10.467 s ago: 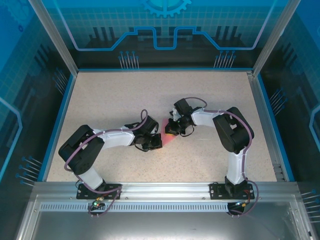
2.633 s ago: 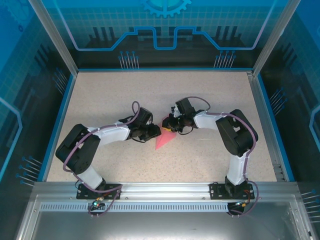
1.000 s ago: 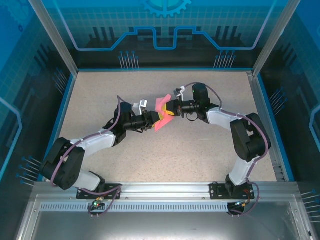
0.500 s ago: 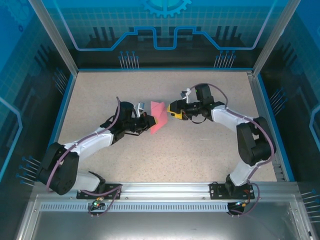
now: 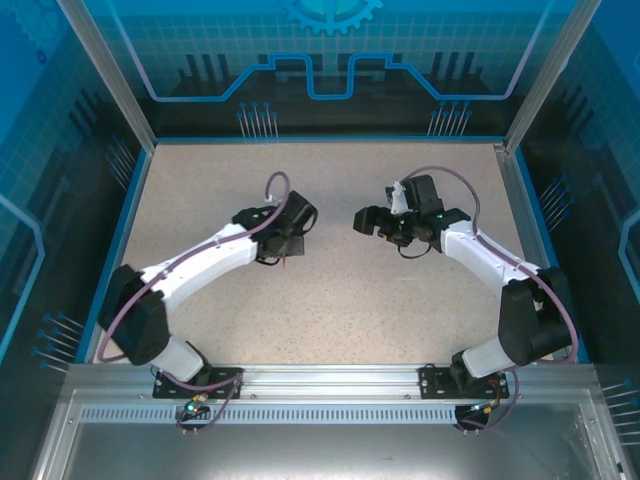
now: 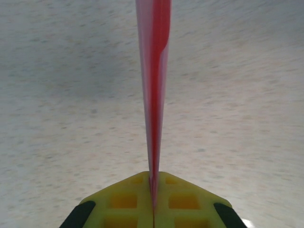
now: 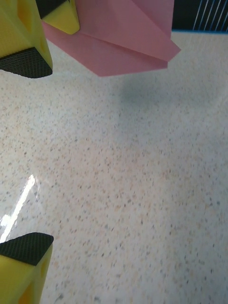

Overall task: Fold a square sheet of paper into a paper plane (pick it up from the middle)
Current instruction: Turn over the paper at the center of the table.

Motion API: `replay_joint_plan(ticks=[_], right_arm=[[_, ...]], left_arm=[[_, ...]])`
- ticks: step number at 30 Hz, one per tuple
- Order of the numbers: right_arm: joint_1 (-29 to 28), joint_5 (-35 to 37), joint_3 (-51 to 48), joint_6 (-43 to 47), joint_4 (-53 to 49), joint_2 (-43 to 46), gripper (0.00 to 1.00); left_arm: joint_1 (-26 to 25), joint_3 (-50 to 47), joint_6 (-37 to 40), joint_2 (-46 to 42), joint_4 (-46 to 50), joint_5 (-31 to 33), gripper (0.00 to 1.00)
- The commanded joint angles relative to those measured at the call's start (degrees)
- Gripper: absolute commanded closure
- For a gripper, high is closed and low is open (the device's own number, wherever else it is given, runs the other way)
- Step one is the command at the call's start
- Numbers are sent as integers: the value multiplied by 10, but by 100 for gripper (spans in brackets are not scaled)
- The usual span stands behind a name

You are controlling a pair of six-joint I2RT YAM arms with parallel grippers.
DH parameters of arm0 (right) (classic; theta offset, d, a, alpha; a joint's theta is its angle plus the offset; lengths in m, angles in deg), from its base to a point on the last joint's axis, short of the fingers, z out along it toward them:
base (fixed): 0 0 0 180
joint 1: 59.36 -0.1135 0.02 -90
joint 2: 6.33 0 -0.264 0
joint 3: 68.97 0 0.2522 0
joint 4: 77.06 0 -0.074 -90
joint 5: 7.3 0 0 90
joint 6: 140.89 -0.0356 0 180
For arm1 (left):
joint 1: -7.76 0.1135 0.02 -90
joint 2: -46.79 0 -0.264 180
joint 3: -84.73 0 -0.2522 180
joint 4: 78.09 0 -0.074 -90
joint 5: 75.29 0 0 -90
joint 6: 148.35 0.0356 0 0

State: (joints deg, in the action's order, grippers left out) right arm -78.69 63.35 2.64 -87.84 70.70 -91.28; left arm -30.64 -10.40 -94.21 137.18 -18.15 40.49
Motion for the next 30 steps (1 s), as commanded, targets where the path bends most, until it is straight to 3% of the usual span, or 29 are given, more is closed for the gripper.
replay_joint_plan(ticks=[1, 6, 11, 12, 14, 22, 26, 30], right_arm=[[7, 44, -10, 10, -31, 18, 12], [12, 65, -24, -1, -38, 25, 12], [19, 68, -39, -11, -38, 26, 12], [20, 69, -42, -11, -38, 26, 12], [20, 71, -46, -11, -39, 25, 12], [5, 78, -47, -10, -35, 8, 17], [-45, 110, -28, -19, -32, -9, 21], [-134, 149, 17, -34, -29, -55, 34]], left_arm=[[-14, 36, -6, 57, 126, 129, 97], [-31, 73, -23, 148, 147, 147, 97], [-37, 84, -8, 199, 95, 71, 93], [-38, 82, -6, 199, 78, 51, 90], [-38, 73, 1, 191, 39, -4, 75], [-5, 21, 11, 97, -69, -156, 41], [51, -50, -13, 22, -133, -232, 28], [116, -116, -46, -39, -156, -226, 18]])
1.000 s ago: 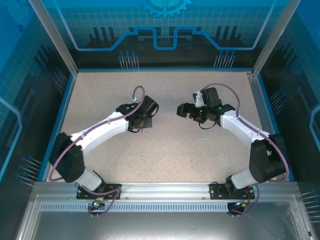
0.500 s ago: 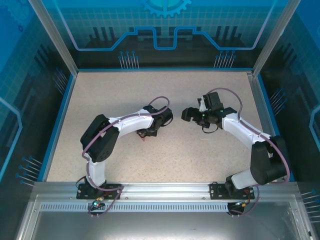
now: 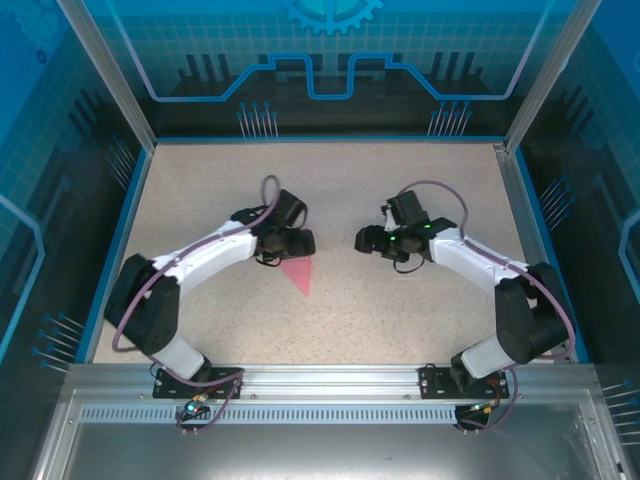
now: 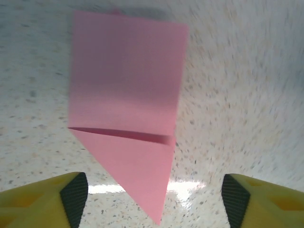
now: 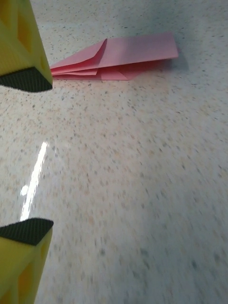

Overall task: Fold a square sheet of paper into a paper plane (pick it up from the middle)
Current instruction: Turn over the paper at the center of the table, then move the paper to the center of the table.

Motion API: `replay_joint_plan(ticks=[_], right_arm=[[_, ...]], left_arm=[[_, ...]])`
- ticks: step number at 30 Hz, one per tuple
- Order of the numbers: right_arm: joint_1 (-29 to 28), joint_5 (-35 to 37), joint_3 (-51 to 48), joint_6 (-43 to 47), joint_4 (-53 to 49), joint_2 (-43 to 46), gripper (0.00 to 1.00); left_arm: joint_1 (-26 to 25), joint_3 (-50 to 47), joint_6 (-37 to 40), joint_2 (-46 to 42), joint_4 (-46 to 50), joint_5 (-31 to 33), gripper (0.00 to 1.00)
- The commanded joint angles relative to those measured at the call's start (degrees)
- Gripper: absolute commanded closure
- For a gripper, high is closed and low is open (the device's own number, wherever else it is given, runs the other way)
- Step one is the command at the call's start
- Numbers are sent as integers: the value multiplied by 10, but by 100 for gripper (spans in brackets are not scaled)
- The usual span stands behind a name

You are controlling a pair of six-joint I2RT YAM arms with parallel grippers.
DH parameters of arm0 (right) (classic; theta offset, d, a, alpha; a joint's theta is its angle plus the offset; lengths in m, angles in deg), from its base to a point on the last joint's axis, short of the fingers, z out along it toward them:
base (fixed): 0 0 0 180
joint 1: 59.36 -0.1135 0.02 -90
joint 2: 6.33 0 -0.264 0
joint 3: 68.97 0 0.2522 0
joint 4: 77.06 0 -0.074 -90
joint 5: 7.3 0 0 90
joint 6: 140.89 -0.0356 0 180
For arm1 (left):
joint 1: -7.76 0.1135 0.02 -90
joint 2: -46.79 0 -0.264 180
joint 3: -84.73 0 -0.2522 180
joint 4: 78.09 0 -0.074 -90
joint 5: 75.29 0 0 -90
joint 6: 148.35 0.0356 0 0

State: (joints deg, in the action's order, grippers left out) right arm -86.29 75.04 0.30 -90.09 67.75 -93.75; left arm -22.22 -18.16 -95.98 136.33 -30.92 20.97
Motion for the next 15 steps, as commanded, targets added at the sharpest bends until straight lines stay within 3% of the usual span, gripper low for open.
replay_joint_plan(ticks=[1, 6, 11, 15], right_arm=[[-77, 35, 56, -15, 2, -45, 39], [-168, 36, 140, -27, 5, -138, 61], [-222, 21, 227, -29, -16, -231, 68], [-230, 7, 256, -33, -21, -280, 69]], left_arm=[[44, -52, -34, -41, -29, -26, 15], [98, -112, -55, -96, -32, -3, 5], [136, -149, -66, -131, -33, 0, 1], [147, -164, -66, -144, -32, -1, 1]])
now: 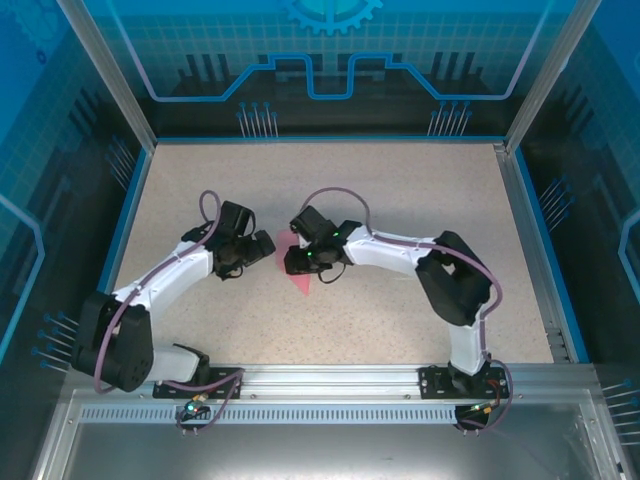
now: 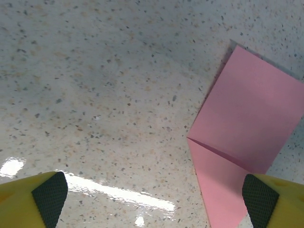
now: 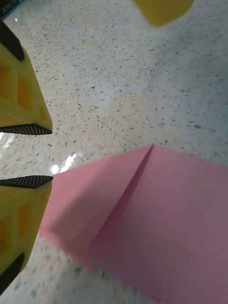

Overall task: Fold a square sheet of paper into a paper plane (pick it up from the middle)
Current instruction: Move the paper to the center of the table.

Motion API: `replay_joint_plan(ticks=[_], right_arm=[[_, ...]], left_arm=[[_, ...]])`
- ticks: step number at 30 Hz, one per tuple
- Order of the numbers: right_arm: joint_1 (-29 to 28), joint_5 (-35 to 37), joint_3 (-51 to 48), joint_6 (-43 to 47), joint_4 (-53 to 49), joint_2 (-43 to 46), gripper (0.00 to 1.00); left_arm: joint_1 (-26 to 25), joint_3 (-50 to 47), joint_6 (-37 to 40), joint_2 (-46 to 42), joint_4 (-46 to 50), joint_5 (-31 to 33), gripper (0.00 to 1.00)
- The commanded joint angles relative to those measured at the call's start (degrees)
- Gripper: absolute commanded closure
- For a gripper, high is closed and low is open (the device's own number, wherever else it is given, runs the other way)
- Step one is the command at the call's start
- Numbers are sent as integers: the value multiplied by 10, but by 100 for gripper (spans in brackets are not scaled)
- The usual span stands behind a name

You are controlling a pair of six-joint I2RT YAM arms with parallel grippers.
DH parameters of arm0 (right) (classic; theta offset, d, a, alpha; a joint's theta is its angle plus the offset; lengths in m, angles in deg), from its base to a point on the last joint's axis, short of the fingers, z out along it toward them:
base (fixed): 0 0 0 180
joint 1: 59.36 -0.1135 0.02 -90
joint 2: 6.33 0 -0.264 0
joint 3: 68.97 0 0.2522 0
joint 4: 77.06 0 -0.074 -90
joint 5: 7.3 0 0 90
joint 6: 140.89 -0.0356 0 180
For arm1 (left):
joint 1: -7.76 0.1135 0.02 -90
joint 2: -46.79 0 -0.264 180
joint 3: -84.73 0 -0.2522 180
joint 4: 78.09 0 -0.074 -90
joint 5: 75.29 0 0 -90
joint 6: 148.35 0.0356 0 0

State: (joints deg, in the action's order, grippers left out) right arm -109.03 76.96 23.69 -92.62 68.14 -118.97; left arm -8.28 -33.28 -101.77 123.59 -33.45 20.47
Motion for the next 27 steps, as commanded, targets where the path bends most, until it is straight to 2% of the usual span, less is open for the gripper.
replay_joint_plan(ticks=[1, 7, 11, 20, 23, 27], right_arm=[[-3, -12, 26, -5, -29, -36, 69], [6, -1, 33, 44, -65, -62, 69], [20, -9, 16, 124, -96, -62, 68], [79, -35, -89, 309, -152, 25, 66], [86, -40, -102, 309, -141, 65, 65], [93, -59, -120, 231, -70, 127, 64]], left_arm=[[9, -15, -8, -19, -7, 4, 1], [11, -21, -4, -23, -13, 0, 1], [11, -23, 1, -22, -19, -4, 2], [11, -36, -9, -36, -40, -27, 1], [11, -38, -10, -36, -55, -57, 1], [10, -43, -19, -36, -69, -84, 2]])
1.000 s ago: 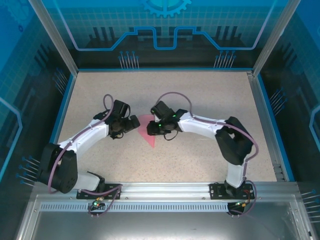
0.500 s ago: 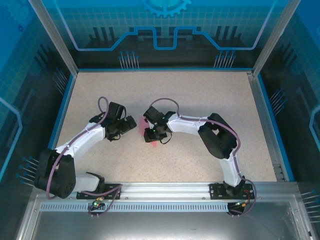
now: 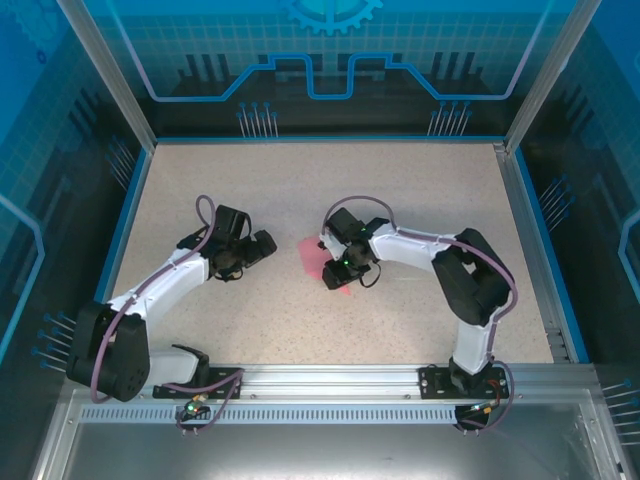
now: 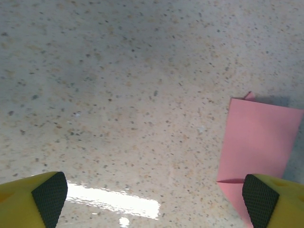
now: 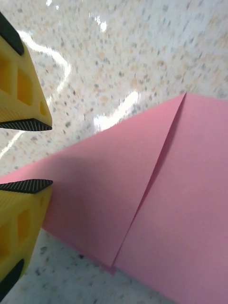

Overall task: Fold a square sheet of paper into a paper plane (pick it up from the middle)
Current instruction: Move the paper to the center of the table.

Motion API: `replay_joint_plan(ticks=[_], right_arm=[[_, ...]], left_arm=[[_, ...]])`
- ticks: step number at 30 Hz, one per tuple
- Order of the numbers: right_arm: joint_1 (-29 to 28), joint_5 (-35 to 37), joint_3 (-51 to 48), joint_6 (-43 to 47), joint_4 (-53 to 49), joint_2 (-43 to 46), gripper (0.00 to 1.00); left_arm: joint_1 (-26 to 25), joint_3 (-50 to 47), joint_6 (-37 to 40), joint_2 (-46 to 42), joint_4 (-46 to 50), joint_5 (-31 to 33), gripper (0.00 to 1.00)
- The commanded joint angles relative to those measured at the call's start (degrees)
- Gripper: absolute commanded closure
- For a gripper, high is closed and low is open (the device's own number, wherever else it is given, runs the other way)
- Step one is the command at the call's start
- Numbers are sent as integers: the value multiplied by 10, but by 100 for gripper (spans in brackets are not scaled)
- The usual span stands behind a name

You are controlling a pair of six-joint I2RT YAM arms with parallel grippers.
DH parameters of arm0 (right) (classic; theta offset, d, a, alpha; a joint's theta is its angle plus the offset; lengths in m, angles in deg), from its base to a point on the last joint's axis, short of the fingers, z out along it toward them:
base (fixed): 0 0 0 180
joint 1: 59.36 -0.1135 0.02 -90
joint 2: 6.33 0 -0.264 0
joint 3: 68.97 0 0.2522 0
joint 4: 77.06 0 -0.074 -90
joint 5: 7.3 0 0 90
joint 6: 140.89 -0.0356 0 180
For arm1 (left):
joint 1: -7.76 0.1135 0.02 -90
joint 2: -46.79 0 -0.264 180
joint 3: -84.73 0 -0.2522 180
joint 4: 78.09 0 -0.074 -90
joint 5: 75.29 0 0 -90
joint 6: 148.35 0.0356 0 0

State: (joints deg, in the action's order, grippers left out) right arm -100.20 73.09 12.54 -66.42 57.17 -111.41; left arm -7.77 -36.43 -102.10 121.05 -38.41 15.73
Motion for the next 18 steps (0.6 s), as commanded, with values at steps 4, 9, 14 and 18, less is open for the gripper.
replay_joint_plan(ticks=[4, 9, 14, 18], right_arm=[[10, -3, -43, -156, 124, 80, 63], [11, -2, -83, -261, 201, 75, 64], [12, 11, -79, -292, 205, 47, 65], [20, 14, -75, -302, 205, 21, 66]], left_arm=[[5, -17, -26, -10, -30, -68, 2], [-8, -19, -22, 6, -63, -125, 2], [-45, -3, -16, 37, -72, -136, 4], [-65, 0, -17, 60, -94, -159, 10]])
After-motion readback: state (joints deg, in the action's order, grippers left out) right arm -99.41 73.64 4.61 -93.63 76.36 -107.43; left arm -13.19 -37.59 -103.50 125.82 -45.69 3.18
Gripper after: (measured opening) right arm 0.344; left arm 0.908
